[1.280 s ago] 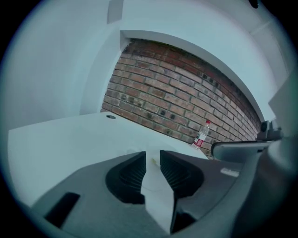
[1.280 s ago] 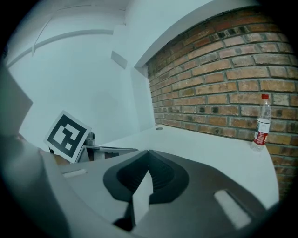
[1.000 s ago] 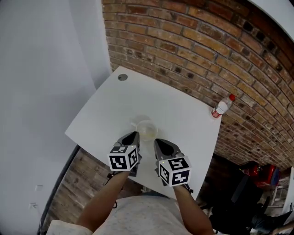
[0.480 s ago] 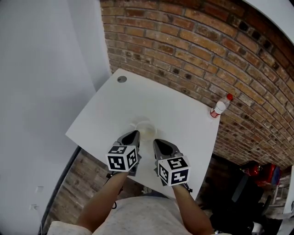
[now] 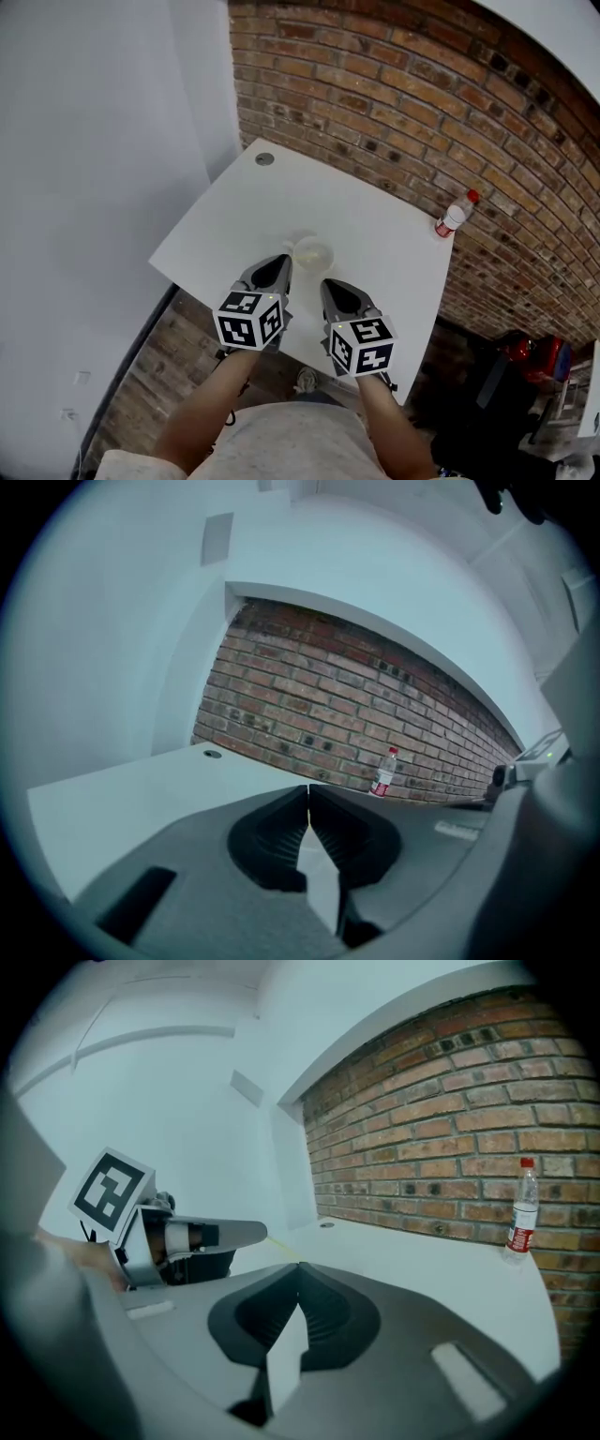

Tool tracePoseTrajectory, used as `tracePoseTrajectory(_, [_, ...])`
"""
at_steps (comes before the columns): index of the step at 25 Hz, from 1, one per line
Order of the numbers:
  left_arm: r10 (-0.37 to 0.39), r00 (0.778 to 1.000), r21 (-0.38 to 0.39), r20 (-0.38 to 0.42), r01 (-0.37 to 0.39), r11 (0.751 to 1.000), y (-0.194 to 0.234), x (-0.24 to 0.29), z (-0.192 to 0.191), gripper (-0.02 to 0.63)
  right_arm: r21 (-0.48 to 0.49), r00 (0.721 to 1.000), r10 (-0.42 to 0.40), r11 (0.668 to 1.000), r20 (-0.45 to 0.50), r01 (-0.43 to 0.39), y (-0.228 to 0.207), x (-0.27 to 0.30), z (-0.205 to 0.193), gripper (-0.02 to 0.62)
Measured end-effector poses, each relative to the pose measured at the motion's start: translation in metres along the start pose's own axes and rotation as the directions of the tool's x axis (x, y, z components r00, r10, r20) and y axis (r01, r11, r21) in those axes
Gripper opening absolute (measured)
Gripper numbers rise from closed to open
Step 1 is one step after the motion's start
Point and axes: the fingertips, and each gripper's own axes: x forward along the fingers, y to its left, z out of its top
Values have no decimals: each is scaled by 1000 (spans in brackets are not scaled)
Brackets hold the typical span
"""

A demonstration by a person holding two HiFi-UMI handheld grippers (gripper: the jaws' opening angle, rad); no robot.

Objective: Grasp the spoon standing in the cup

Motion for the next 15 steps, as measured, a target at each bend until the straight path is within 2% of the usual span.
tracePoseTrajectory(9, [37,997,24,61,-38,999,15,-75,10,5,-18,999,24,1000,33,-23,58,-16,-1,6])
tracePoseTrajectory(15, [87,994,41,70,-90,995,31,-127,5,5,-33,998,54,998,44,-53,101,-26,-6,6])
